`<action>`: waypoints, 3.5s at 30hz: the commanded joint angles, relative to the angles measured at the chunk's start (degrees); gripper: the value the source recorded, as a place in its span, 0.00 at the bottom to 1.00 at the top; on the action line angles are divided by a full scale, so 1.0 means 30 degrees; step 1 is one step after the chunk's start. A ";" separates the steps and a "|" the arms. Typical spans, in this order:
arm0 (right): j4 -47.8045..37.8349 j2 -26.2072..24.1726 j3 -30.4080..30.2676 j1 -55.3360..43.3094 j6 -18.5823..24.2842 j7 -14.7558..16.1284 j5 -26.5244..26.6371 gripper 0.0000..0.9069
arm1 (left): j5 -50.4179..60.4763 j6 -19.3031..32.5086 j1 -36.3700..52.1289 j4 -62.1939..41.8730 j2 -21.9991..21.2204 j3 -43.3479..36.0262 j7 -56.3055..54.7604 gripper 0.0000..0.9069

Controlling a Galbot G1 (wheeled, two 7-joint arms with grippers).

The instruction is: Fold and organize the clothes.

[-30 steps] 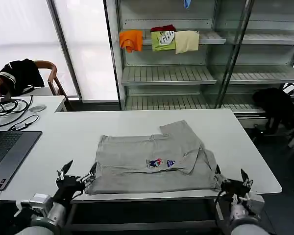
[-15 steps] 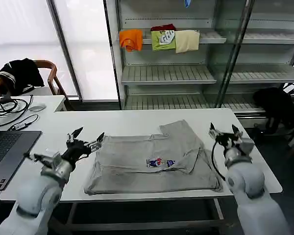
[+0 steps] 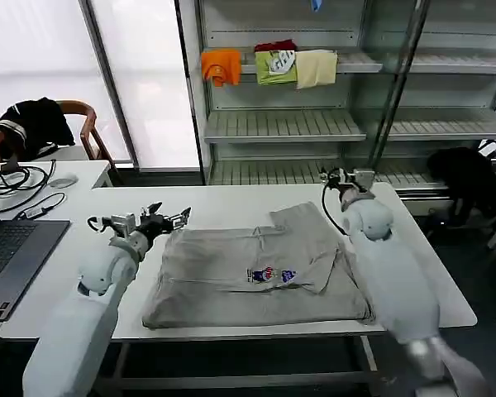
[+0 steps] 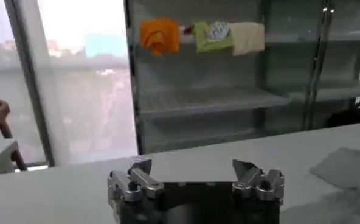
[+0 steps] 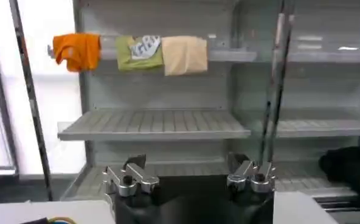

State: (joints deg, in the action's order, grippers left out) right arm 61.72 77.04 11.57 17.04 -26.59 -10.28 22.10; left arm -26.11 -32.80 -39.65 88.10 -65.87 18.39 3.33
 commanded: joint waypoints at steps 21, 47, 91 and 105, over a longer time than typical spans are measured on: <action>-0.3002 0.1101 -0.0636 0.0287 -0.0033 0.1049 -0.1361 1.00 | 0.1149 -0.0087 0.0143 -0.2822 -0.0482 -0.0721 -0.0216 1.00; -0.3172 0.1573 -0.0486 0.0681 -0.0237 0.0941 -0.1227 1.00 | 0.1306 -0.0061 0.0390 -0.3811 -0.0376 -0.0622 -0.0166 1.00; 0.6428 0.0510 0.1257 0.4458 -0.0866 0.0664 0.0197 0.00 | 0.1540 0.1669 -0.1315 -0.0682 -0.0567 -0.0380 -0.0277 0.02; 1.1810 -0.0522 0.2134 0.8671 -0.1016 -0.0061 0.0541 0.00 | 0.1536 0.1349 -0.4211 0.3059 0.0691 0.0455 -0.0222 0.02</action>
State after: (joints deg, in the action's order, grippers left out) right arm 85.18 76.68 16.76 35.14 -29.58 -9.71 23.33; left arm -21.60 -28.87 -46.26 89.29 -65.71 18.73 2.52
